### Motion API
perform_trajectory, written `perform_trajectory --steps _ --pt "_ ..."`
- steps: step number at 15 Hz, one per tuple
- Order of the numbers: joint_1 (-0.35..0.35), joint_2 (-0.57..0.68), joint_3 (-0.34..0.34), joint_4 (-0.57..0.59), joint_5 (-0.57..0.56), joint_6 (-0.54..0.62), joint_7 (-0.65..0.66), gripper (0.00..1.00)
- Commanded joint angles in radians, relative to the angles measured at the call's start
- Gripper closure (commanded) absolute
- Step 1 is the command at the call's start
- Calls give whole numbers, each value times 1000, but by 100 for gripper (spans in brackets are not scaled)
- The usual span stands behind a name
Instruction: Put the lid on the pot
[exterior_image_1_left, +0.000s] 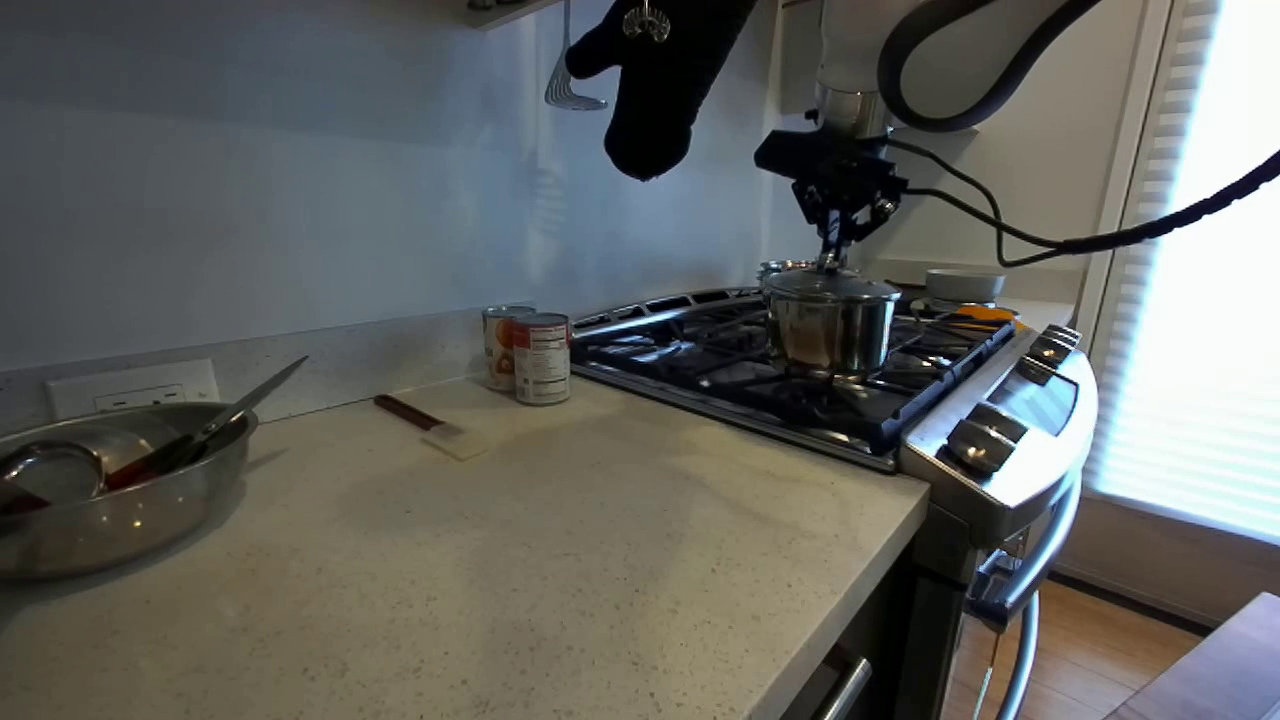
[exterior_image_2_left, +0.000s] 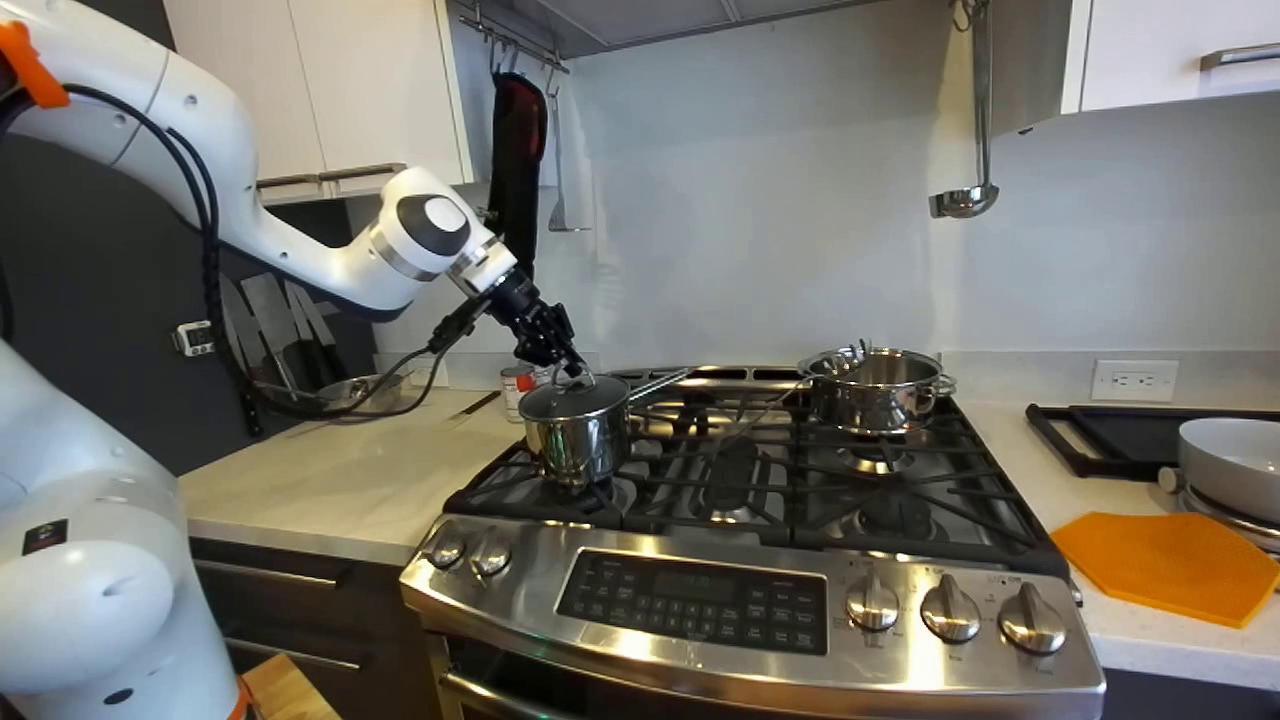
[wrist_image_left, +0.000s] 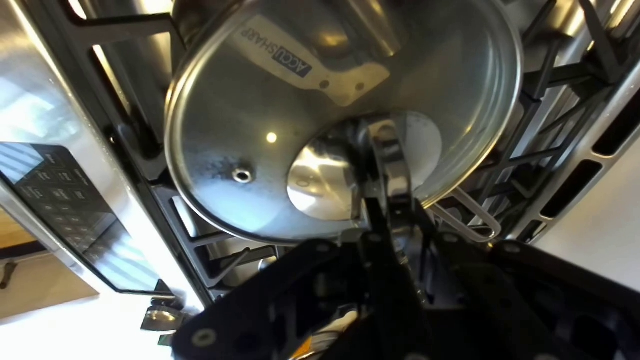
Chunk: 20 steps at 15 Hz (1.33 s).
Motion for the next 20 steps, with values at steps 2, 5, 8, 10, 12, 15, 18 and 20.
perform_trajectory --steps 2,5,8,10,12,15,18,20 --pt "24 24 -16 30 -19 -42 17 91" --pt "33 32 -21 37 -14 -47 12 53" --pt "55 25 -35 33 7 -41 -17 31" --pt "89 0 -48 17 27 -33 -74 17" --pt "141 -32 -62 3 72 -52 -181 2" --pt "238 -84 -83 -15 204 -119 -389 0" --pt "299 -155 -85 -15 295 -275 -577 0" --pt "324 -214 -99 -21 325 -375 -712 1"
